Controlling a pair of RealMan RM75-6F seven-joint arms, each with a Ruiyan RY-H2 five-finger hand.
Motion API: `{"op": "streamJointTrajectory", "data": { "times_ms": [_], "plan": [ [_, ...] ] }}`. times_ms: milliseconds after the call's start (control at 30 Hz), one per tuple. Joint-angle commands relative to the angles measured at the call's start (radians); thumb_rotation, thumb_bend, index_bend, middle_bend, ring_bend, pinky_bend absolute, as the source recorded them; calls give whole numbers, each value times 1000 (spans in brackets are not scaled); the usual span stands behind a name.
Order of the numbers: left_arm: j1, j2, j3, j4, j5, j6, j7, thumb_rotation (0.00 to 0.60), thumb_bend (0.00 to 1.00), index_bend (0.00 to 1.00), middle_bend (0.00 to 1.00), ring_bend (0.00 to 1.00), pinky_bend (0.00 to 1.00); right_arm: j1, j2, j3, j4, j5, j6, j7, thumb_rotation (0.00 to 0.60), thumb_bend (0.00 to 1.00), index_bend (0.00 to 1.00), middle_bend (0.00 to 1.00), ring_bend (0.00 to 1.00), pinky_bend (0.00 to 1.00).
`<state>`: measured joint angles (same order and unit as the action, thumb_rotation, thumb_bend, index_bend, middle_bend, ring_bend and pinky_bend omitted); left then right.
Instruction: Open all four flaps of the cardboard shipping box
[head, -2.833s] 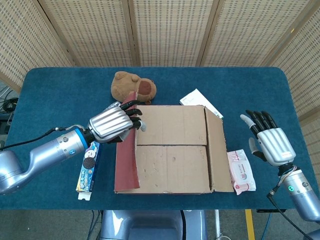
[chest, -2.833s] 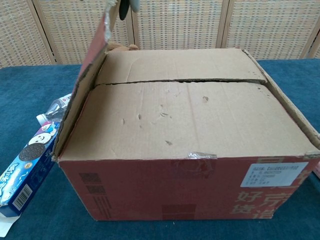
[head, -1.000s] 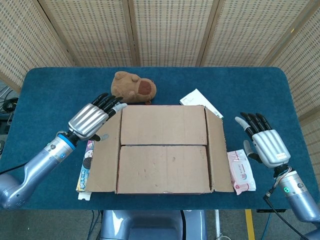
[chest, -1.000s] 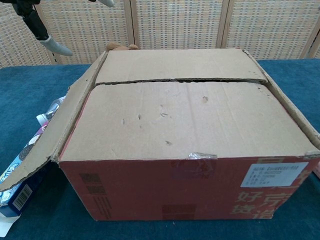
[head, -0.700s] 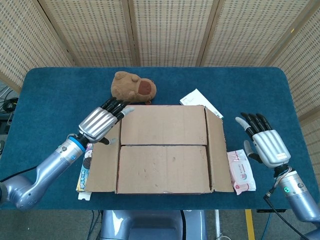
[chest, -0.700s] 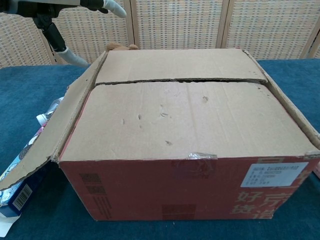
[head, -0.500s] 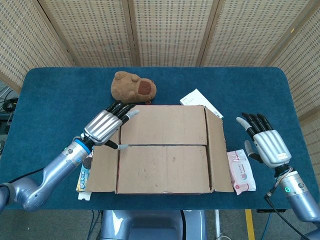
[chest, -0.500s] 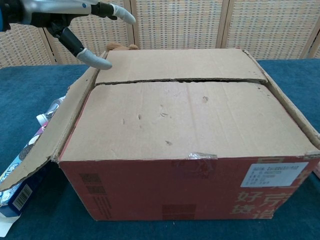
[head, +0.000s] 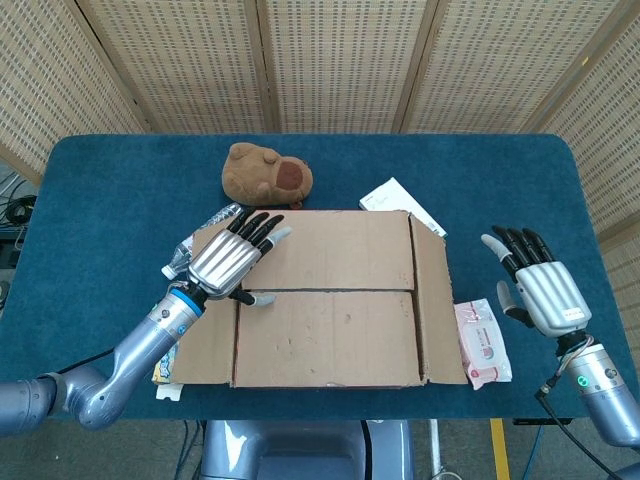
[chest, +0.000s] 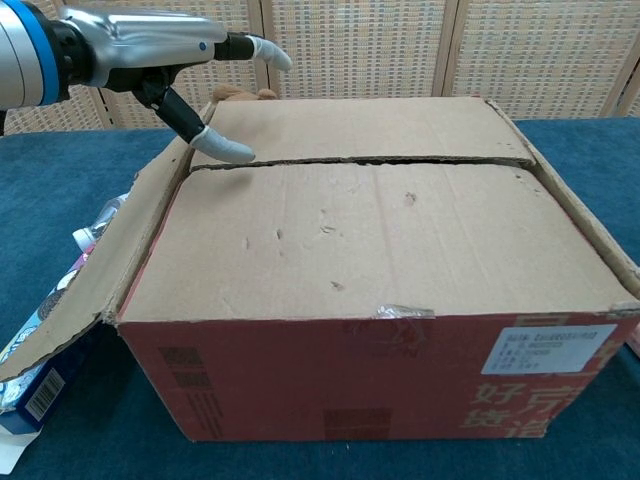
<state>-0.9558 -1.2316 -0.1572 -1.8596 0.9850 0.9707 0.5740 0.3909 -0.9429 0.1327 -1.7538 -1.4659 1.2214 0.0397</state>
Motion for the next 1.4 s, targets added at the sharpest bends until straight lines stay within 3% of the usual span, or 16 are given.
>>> {"op": "streamJointTrajectory", "data": {
  "times_ms": [33, 333, 967, 1400],
  "plan": [
    [-3, -9, 1, 3, -6, 9, 12, 313, 115, 0, 0, 0, 0, 0, 0, 0, 1, -1, 0, 2, 600, 672, 59, 41, 0, 22],
    [-3, -24, 16, 13, -10, 23, 38, 353, 129, 0, 0, 0, 0, 0, -3, 0, 5, 1, -2, 5, 600, 672, 59, 40, 0, 22],
    [5, -77, 29, 92, -14, 63, 84, 360, 157, 0, 0, 0, 0, -6, -9, 1, 17, 7, 0, 13, 600, 674, 59, 40, 0, 22],
    [63, -39, 6, 102, 167, 166, -19, 372, 179, 0, 0, 0, 0, -2, -15, 2, 24, 9, -7, 20, 600, 672, 59, 41, 0, 22]
  ]
}}
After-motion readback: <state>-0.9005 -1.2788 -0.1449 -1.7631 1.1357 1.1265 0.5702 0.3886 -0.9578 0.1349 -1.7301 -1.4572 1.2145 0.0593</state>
